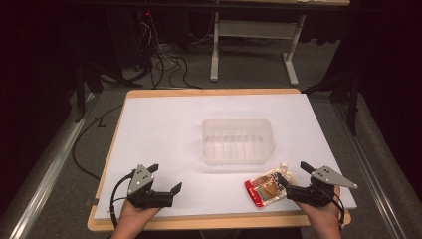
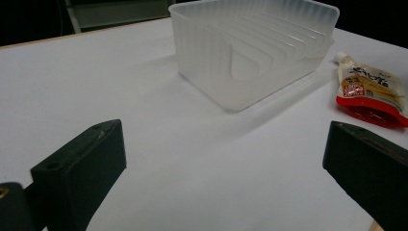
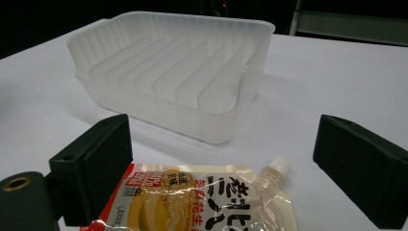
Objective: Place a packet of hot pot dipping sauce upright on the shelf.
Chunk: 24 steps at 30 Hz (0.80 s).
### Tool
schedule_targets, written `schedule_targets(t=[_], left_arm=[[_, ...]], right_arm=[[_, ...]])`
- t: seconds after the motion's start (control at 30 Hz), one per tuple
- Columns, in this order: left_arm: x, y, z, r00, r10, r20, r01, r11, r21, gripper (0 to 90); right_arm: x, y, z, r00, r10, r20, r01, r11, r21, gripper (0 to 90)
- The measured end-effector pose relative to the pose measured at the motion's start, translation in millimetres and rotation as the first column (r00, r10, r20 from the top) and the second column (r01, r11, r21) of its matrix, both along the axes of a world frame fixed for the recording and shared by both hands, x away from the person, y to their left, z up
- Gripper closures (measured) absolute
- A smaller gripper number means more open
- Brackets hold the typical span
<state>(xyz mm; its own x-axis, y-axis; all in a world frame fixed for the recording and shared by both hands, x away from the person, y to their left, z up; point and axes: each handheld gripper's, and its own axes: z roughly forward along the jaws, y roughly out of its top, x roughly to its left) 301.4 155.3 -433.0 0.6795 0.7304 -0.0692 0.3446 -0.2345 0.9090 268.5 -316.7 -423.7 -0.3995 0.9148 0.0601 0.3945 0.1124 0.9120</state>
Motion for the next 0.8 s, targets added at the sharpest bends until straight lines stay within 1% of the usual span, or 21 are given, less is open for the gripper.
schedule_targets(t=[0.13, 0.17, 0.2, 0.37, 0.47, 0.53, 0.6, 0.67, 0.7, 0.8], left_arm=[[0.6, -2.0, -0.6, 1.0000, -0.006, -0.005, 0.006, 1.0000, 0.003, 1.3], [0.6, -2.0, -0.6, 1.0000, -0.006, -0.005, 0.006, 1.0000, 0.003, 1.3], [0.9, -2.2, -0.9, 0.9999, -0.012, -0.007, 0.012, 0.9999, 0.009, 1.3], [1.2, -3.2, -2.1, 0.9997, -0.021, -0.015, 0.022, 0.9997, 0.009, 2.5], [2.4, -3.5, -3.3, 0.9995, -0.025, -0.019, 0.026, 0.9996, 0.008, 3.2], [2.9, -3.5, -3.5, 0.9995, -0.026, -0.021, 0.026, 0.9996, 0.007, 3.3], [3.5, -3.9, -3.8, 0.9995, -0.025, -0.022, 0.025, 0.9997, 0.004, 3.6], [4.2, -4.5, -4.0, 0.9994, -0.024, -0.023, 0.024, 0.9997, 0.000, 3.7], [4.5, -4.6, -4.0, 0.9994, -0.026, -0.023, 0.026, 0.9997, 0.001, 4.0], [5.9, -6.9, -4.4, 0.9994, -0.028, -0.023, 0.028, 0.9996, 0.000, 4.4]], right_arm=[[-0.2, -3.1, -1.9, 1.0000, -0.005, -0.001, 0.005, 1.000, -0.002, 7.2], [-0.5, -4.0, -2.7, 1.0000, -0.009, -0.003, 0.009, 1.000, 0.007, 7.3], [-0.3, -5.5, -3.5, 1.0000, -0.009, -0.003, 0.009, 1.000, 0.008, 7.3], [-0.5, -10.5, -5.8, 0.9997, -0.022, -0.014, 0.023, 0.999, 0.024, 7.7], [-1.2, -14.0, -7.5, 0.9994, -0.022, -0.025, 0.023, 0.999, 0.039, 10.3], [-1.3, -14.8, -7.9, 0.9994, -0.022, -0.026, 0.023, 0.999, 0.042, 10.4], [-1.7, -16.5, -9.2, 0.9994, -0.020, -0.029, 0.022, 0.998, 0.052, 12.3], [-2.2, -16.8, -9.6, 0.9994, -0.022, -0.028, 0.024, 0.998, 0.057, 12.6], [-2.7, -17.3, -10.3, 0.9997, -0.019, -0.018, 0.020, 0.998, 0.061, 13.0], [-3.9, -18.5, -11.8, 0.9993, -0.021, -0.031, 0.023, 0.998, 0.057, 14.2]])
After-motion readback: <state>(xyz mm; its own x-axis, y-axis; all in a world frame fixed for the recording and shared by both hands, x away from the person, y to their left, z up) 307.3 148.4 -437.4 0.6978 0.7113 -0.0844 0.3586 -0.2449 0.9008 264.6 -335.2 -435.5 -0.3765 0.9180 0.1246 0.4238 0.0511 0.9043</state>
